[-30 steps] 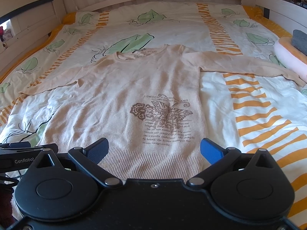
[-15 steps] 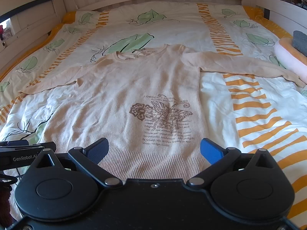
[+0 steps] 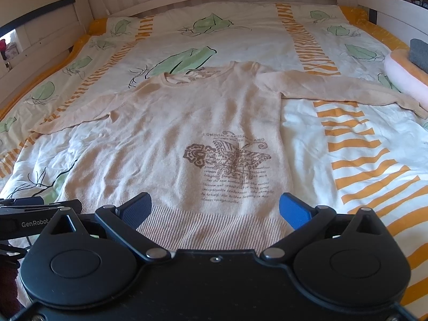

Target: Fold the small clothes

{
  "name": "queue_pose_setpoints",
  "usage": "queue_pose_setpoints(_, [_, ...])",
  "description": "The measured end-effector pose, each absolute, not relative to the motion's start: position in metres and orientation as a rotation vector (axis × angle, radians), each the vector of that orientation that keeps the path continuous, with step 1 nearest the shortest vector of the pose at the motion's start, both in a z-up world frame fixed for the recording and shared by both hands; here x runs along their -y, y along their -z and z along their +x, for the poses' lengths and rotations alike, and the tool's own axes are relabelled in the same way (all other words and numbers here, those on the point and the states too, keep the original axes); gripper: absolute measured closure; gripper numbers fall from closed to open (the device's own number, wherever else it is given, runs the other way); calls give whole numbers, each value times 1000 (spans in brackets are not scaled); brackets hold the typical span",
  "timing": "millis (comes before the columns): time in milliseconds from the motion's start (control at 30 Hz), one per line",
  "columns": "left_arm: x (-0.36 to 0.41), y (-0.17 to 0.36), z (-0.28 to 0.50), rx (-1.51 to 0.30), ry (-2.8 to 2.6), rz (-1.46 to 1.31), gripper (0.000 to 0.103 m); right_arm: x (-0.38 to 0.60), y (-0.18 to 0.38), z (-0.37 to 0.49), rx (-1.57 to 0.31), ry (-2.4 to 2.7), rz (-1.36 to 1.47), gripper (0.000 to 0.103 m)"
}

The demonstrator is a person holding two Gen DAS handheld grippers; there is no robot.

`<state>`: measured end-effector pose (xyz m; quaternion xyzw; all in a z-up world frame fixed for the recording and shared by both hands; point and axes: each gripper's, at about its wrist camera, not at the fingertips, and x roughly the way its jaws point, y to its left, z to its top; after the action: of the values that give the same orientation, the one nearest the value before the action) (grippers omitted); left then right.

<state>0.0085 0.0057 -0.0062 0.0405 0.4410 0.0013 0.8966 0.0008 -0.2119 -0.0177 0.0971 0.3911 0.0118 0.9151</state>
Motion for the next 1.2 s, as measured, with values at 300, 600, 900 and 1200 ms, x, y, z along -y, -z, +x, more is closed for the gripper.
queue_pose_setpoints(300, [-3, 7, 9, -918, 0, 88, 28, 216, 18, -1, -790, -37, 235, 2])
queue_pose_setpoints(600, [0, 7, 16, -922, 1, 99, 28, 223, 20, 0, -791, -39, 266, 2])
queue_pose_setpoints(900, [3, 7, 27, -932, -3, 111, 28, 230, 25, 5, -813, -34, 278, 2])
queue_pose_setpoints(1200, [9, 8, 50, -939, -5, 113, 28, 245, 31, 16, -813, -47, 307, 11])
